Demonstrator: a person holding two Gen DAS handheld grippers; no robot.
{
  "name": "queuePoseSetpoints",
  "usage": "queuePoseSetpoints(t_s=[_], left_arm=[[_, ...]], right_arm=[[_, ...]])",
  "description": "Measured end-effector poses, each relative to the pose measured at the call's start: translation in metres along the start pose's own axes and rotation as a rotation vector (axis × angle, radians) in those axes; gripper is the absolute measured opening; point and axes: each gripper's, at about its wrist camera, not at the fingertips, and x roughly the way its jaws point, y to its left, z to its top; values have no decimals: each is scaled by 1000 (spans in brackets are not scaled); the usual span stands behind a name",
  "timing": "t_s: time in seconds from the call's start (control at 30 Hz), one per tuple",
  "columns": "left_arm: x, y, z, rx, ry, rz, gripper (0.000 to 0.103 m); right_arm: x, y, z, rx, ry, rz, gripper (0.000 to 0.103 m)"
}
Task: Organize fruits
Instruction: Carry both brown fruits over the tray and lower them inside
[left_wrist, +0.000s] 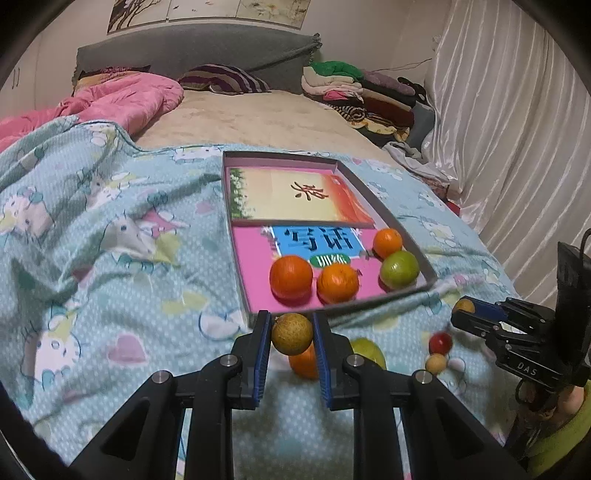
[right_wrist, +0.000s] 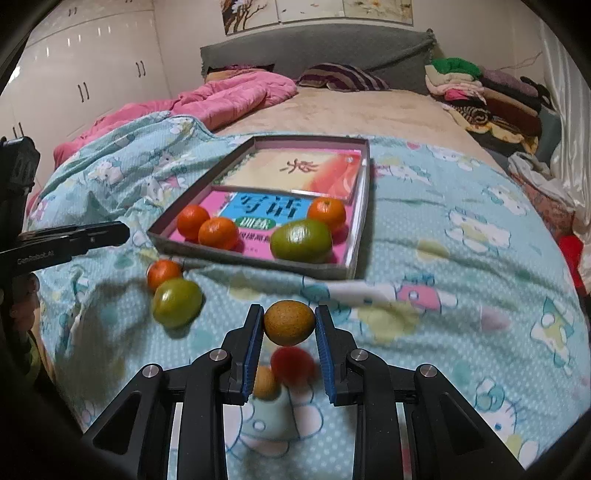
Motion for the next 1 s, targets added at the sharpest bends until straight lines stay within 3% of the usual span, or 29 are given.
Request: queuePoseSetpoints(t_s=[0.3, 1.0], left_arm=[[30, -6, 21, 29, 47, 7, 23], [64, -5, 21, 27, 112, 24, 23]], right_arm=[[4, -12, 32, 5, -36, -26, 29], [20, -28, 61, -11, -37, -49, 29]])
